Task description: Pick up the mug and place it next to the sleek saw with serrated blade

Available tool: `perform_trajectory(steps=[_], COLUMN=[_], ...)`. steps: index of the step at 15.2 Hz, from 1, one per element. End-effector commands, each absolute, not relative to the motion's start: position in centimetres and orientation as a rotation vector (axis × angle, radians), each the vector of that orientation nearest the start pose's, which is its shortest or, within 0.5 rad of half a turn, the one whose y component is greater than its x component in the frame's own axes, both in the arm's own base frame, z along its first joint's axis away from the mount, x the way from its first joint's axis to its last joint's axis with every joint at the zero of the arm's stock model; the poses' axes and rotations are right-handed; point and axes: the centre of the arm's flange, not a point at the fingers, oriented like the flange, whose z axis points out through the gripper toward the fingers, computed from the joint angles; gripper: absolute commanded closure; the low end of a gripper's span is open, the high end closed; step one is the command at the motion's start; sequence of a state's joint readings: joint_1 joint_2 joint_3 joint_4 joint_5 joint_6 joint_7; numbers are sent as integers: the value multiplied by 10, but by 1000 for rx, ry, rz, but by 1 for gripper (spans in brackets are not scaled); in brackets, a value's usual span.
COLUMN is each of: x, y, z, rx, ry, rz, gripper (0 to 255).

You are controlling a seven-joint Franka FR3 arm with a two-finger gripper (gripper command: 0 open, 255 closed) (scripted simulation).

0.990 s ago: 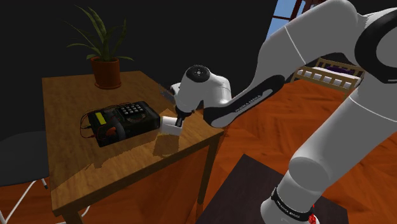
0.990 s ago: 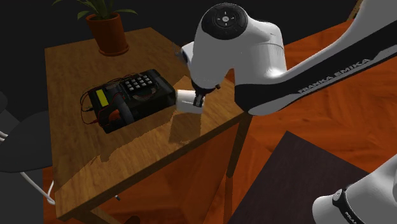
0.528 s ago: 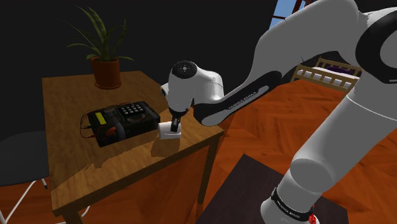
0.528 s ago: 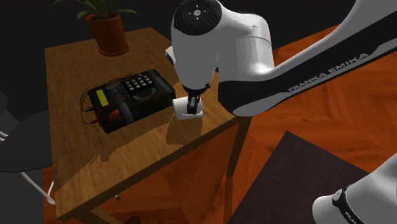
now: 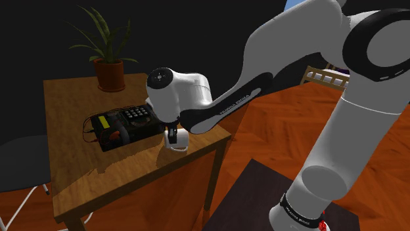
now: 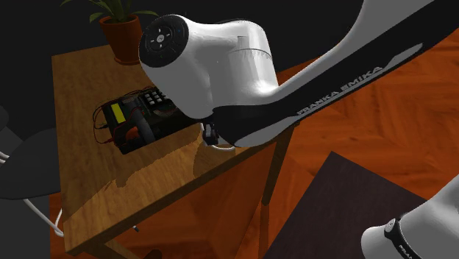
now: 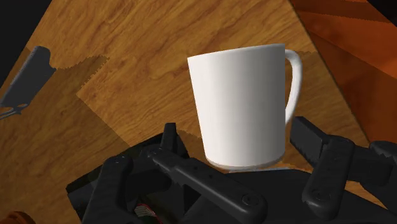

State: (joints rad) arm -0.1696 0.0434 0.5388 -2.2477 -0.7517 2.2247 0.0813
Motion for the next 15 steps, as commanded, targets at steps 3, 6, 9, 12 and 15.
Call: perform_trajectory(steps=[3,6,9,12,15], x=[504,504,504,504,503], y=[160,160,160,160,161], z=[330,330,330,330,331], rx=[2393,2393,2393,2393,2393], ry=[980,980,980,980,979], rz=[96,96,96,96,95], gripper=[0,0,0,255,255])
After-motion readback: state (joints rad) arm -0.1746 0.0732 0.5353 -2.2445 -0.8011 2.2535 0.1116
